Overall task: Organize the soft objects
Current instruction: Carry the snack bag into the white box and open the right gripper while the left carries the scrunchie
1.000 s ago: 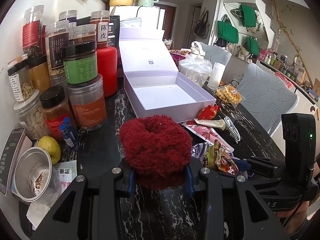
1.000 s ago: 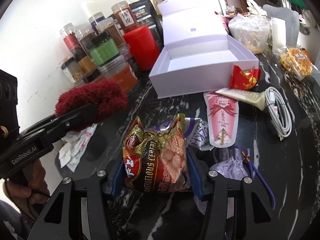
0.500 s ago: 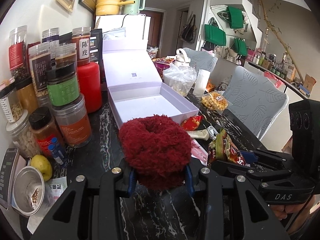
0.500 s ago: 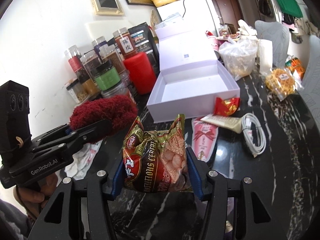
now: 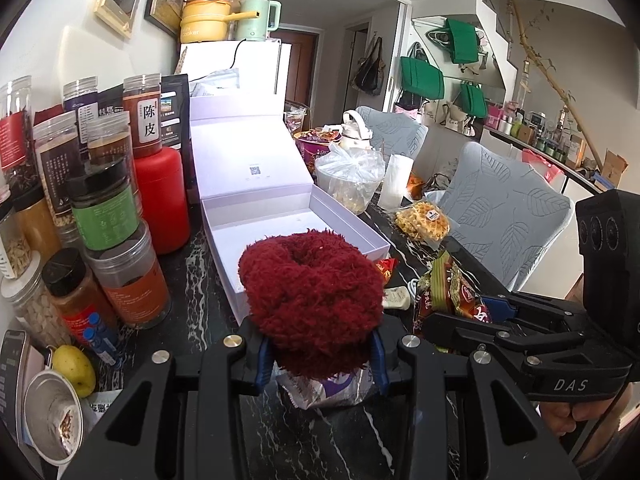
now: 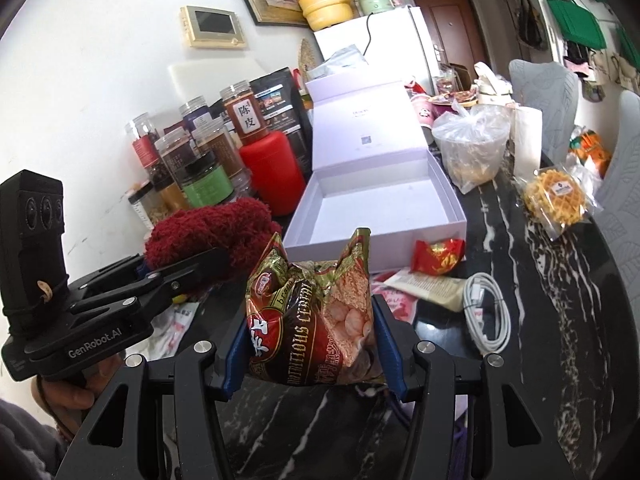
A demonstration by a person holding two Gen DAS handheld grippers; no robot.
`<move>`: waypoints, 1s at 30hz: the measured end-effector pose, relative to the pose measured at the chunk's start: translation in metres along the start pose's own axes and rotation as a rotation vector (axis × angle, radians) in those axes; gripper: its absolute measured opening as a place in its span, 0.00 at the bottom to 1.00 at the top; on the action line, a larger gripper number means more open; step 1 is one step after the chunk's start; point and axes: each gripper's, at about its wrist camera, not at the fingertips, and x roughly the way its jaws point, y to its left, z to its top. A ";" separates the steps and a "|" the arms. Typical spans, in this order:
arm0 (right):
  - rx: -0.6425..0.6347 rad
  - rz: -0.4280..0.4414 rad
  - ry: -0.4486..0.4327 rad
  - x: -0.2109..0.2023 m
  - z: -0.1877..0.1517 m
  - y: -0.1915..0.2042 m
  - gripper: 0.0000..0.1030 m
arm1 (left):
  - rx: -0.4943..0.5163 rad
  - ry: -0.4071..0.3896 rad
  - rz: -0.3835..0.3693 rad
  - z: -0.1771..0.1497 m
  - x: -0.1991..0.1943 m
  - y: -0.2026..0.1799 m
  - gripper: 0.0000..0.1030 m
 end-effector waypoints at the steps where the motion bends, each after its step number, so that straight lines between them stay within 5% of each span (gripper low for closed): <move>1: 0.000 -0.002 -0.001 0.001 0.002 -0.002 0.53 | 0.002 -0.001 0.000 0.002 0.002 0.000 0.37; 30: -0.113 -0.033 -0.130 0.008 0.107 -0.019 0.53 | 0.052 -0.123 0.066 0.096 0.042 0.005 0.37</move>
